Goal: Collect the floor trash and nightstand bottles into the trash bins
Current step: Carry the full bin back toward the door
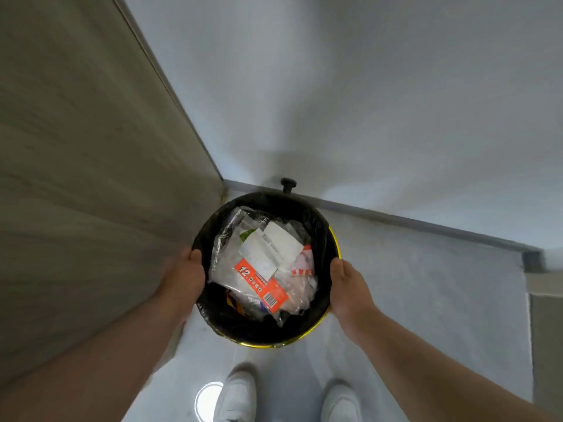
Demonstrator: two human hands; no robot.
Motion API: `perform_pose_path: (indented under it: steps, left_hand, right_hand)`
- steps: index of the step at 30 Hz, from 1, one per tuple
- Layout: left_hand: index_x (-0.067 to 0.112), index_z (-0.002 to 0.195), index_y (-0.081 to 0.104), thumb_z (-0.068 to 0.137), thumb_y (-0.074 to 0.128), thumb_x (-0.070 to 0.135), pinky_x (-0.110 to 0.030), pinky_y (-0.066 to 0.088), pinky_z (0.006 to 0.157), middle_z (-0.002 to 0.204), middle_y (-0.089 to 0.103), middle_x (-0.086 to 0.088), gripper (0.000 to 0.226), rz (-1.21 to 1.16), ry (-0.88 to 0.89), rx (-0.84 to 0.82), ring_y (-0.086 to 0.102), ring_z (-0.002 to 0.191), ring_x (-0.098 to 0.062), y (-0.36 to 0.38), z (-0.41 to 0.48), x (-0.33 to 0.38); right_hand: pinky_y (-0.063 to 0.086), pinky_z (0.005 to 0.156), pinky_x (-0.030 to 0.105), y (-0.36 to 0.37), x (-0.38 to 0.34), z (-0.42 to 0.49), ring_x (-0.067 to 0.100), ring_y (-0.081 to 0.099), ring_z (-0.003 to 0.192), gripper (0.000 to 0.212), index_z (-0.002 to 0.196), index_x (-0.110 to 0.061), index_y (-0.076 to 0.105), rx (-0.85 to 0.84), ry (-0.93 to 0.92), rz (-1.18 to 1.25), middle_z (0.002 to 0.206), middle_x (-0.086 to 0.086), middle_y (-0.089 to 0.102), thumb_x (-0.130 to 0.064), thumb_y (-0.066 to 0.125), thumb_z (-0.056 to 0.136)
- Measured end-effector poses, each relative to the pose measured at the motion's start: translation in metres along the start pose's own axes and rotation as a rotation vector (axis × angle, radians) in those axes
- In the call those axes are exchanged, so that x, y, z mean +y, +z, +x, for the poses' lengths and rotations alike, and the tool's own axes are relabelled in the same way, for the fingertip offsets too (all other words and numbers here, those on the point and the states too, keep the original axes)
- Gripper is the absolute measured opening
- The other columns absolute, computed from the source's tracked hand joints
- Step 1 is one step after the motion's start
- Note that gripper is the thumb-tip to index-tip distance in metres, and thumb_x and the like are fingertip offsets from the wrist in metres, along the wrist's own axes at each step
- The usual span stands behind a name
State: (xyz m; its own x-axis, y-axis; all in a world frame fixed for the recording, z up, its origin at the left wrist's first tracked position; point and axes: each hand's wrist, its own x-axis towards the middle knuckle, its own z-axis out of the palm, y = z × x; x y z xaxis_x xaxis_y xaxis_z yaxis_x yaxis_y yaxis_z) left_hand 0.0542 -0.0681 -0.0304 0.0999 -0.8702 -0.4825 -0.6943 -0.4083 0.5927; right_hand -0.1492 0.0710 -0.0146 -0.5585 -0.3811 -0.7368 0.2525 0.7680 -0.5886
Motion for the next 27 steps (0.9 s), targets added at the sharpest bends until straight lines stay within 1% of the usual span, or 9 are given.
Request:
perform_pose_path:
  steps: [4, 7, 10, 14, 16, 19, 22, 25, 27]
  left_hand:
    - [-0.007, 0.091, 0.057, 0.095, 0.04, 0.008, -0.029, 0.031, 0.064, 0.087, 0.054, -0.017, 0.023, 0.011, 0.039, 0.006, 0.049, 0.083, -0.024, 0.013, 0.044, 0.008]
    - [-0.005, 0.088, 0.058, 0.095, 0.04, 0.009, -0.028, 0.031, 0.069, 0.087, 0.053, -0.018, 0.024, 0.067, 0.069, 0.012, 0.049, 0.082, -0.025, 0.019, 0.062, 0.007]
    - [-0.008, 0.09, 0.058, 0.095, 0.039, 0.009, -0.029, 0.032, 0.068, 0.086, 0.054, -0.019, 0.025, 0.046, 0.068, 0.023, 0.05, 0.08, -0.026, 0.023, 0.072, 0.004]
    - [-0.008, 0.083, 0.054, 0.095, 0.039, 0.007, -0.032, 0.027, 0.055, 0.077, 0.051, -0.017, 0.024, 0.026, 0.112, -0.012, 0.044, 0.072, -0.021, 0.024, 0.072, -0.002]
    - [-0.003, 0.075, 0.05, 0.094, 0.039, 0.006, -0.028, 0.028, 0.05, 0.068, 0.048, -0.01, 0.024, -0.001, 0.115, -0.021, 0.04, 0.065, -0.02, 0.023, 0.071, -0.002]
    - [0.002, 0.071, 0.047, 0.093, 0.039, 0.005, -0.028, 0.027, 0.058, 0.064, 0.042, -0.005, 0.024, -0.056, 0.093, -0.006, 0.038, 0.068, -0.019, 0.026, 0.072, -0.005]
    - [-0.001, 0.077, 0.053, 0.093, 0.04, 0.008, -0.03, 0.034, 0.065, 0.072, 0.05, -0.011, 0.023, -0.086, 0.049, -0.047, 0.043, 0.072, -0.019, 0.024, 0.076, -0.006]
    - [0.004, 0.086, 0.06, 0.094, 0.042, 0.014, -0.032, 0.042, 0.072, 0.089, 0.061, -0.017, 0.023, -0.11, -0.011, -0.122, 0.052, 0.081, -0.023, 0.02, 0.077, -0.005]
    - [0.005, 0.112, 0.06, 0.093, 0.048, 0.021, -0.037, 0.046, 0.087, 0.118, 0.061, -0.019, 0.027, -0.083, -0.036, -0.12, 0.057, 0.101, -0.027, 0.013, 0.073, 0.006]
  right_hand:
    - [0.053, 0.08, 0.053, 0.026, -0.005, 0.038, 0.033, 0.06, 0.079, 0.034, 0.077, -0.015, 0.056, 0.017, 0.005, -0.033, 0.079, 0.011, 0.06, -0.034, 0.032, 0.092]
    - [0.054, 0.08, 0.059, 0.035, -0.013, 0.055, 0.04, 0.063, 0.091, 0.035, 0.084, -0.014, 0.059, 0.01, 0.012, -0.049, 0.092, 0.019, 0.064, -0.033, 0.031, 0.094]
    - [0.055, 0.077, 0.06, 0.041, -0.015, 0.062, 0.041, 0.063, 0.091, 0.035, 0.085, -0.015, 0.059, 0.012, 0.005, -0.054, 0.093, 0.02, 0.063, -0.035, 0.03, 0.091]
    - [0.054, 0.079, 0.06, 0.043, -0.008, 0.061, 0.04, 0.063, 0.091, 0.036, 0.082, -0.016, 0.058, 0.026, 0.031, -0.057, 0.089, 0.018, 0.063, -0.038, 0.031, 0.086]
    - [0.054, 0.079, 0.06, 0.043, -0.006, 0.061, 0.041, 0.063, 0.091, 0.036, 0.082, -0.016, 0.059, 0.031, 0.047, -0.039, 0.089, 0.019, 0.063, -0.037, 0.031, 0.085]
    - [0.054, 0.079, 0.06, 0.044, -0.004, 0.064, 0.04, 0.064, 0.091, 0.039, 0.083, -0.016, 0.06, 0.032, 0.051, -0.022, 0.091, 0.019, 0.065, -0.043, 0.031, 0.082]
    - [0.054, 0.081, 0.058, 0.045, -0.003, 0.067, 0.037, 0.064, 0.091, 0.036, 0.083, -0.019, 0.059, 0.029, 0.059, -0.014, 0.092, 0.015, 0.065, -0.04, 0.031, 0.088]
    - [0.056, 0.083, 0.052, 0.044, -0.009, 0.067, 0.032, 0.062, 0.095, 0.038, 0.104, -0.019, 0.058, -0.021, 0.129, -0.018, 0.101, 0.011, 0.064, -0.038, 0.027, 0.095]
    - [0.054, 0.086, 0.049, 0.039, -0.025, 0.056, 0.032, 0.058, 0.104, 0.039, 0.119, -0.017, 0.052, -0.054, 0.198, -0.039, 0.116, 0.01, 0.058, -0.038, 0.029, 0.095]
